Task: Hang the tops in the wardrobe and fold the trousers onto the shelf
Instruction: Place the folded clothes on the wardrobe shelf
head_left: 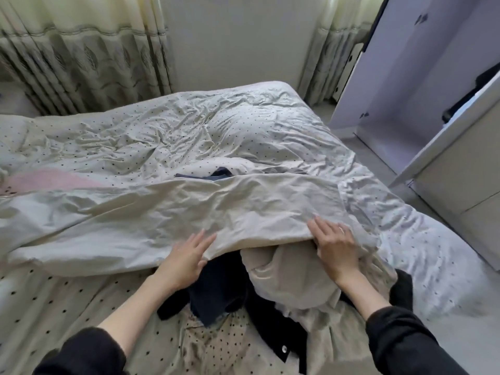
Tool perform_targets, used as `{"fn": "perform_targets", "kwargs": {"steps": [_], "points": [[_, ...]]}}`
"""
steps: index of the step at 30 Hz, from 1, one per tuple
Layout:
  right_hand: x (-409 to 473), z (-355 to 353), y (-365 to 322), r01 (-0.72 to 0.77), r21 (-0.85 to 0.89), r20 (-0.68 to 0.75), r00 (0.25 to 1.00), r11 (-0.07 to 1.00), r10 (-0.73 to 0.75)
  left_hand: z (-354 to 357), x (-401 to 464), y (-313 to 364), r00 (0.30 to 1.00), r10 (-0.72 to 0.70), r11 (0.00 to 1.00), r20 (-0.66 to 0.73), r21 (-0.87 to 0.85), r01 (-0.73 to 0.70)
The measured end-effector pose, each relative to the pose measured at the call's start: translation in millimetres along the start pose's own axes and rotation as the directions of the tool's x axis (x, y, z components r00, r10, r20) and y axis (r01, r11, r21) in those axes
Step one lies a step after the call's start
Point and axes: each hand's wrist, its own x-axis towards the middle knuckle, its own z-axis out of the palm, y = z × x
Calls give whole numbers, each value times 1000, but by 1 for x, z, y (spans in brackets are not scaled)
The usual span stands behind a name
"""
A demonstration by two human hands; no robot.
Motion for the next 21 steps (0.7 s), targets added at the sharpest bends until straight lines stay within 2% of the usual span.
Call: {"fn": "perform_targets", "kwargs": {"steps": [2,4,6,7,8,10,11,12,14,16,17,19,20,21], "points": [[8,-4,8,-103,-3,99,990,995,103,-2,9,37,996,34,999,-78,-16,-35],[18,-8,19,-205,-4,278,940,979,198,-3,21,77,986,85,996,-141,-3,-86],[26,-10,30,-210,-65,385,897,976,218,-1,34,113,984,100,995,-151,12,-99],[31,-11,33,-188,-73,380,903,979,201,-1,40,126,984,102,995,-144,34,-99],[33,-12,36,-164,-58,312,934,985,174,0,45,140,984,102,994,-147,57,-95],[45,-17,41,-97,-9,76,992,995,97,-2,57,162,972,103,993,-213,72,-89],[55,-23,45,-49,-7,-79,996,999,48,-4,62,172,953,107,994,-284,52,-96],[64,-29,47,19,-22,-231,973,1000,-23,-8,66,179,913,115,993,-392,15,-119],[78,-42,57,179,-62,-432,882,982,-188,-17,75,192,798,112,983,-592,-53,-178],[76,-47,64,304,-59,-512,808,951,-290,-20,81,195,727,88,974,-681,-93,-205],[66,-43,70,308,-59,-512,808,950,-293,-18,83,197,725,104,974,-681,-76,-212],[31,-26,76,249,-45,-391,887,967,-247,-2,82,199,781,187,978,-595,37,-206],[11,-16,79,193,-22,-247,950,981,-193,9,79,201,864,205,979,-459,89,-185],[-5,-9,80,107,15,-39,994,994,-106,21,77,201,947,173,983,-269,112,-148]]}}
